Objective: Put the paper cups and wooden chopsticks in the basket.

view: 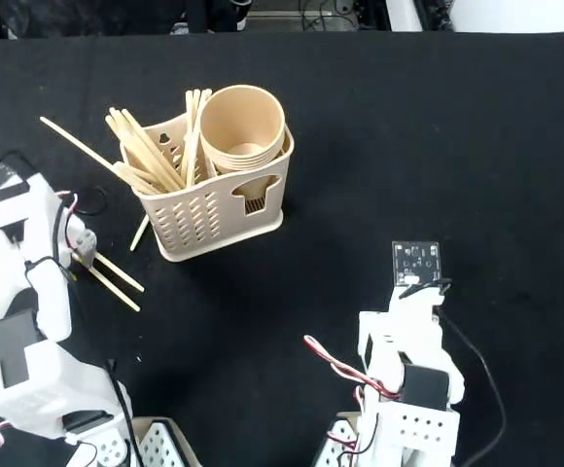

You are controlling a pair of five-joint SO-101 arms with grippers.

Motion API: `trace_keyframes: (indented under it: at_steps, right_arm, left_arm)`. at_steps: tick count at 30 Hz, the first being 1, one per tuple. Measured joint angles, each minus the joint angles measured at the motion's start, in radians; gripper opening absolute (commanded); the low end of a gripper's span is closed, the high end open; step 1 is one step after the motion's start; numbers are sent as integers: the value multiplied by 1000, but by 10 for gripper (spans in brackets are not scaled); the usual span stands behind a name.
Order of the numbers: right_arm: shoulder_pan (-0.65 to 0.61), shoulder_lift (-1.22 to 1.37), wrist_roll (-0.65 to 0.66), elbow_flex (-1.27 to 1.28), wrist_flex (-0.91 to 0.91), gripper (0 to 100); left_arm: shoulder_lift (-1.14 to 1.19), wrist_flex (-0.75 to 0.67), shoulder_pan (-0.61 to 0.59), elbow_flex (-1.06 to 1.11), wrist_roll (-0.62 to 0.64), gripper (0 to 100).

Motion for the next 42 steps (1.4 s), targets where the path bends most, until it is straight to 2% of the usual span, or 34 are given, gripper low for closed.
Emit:
trace_keyframes:
  at_steps: [4,6,13,23,28,34,42]
  right_arm:
    - [0,0,0,0,0,13]
    - [0,0,0,0,0,13]
    - [0,0,0,0,0,13]
    - [0,0,0,0,0,13]
    - [0,0,0,0,0,13]
    - [0,0,0,0,0,13]
    - [0,0,0,0,0,13]
  left_arm:
    - [0,-51,-17,46,-11,23]
    - [0,-91,-17,72,-26,45]
    - [-8,-204,-18,129,-31,31]
    - [-18,-215,-18,147,-34,34]
    - [-18,-215,-18,147,-97,36]
    - [-18,-215,-20,147,-112,130]
    - [-23,-184,-26,147,-112,138]
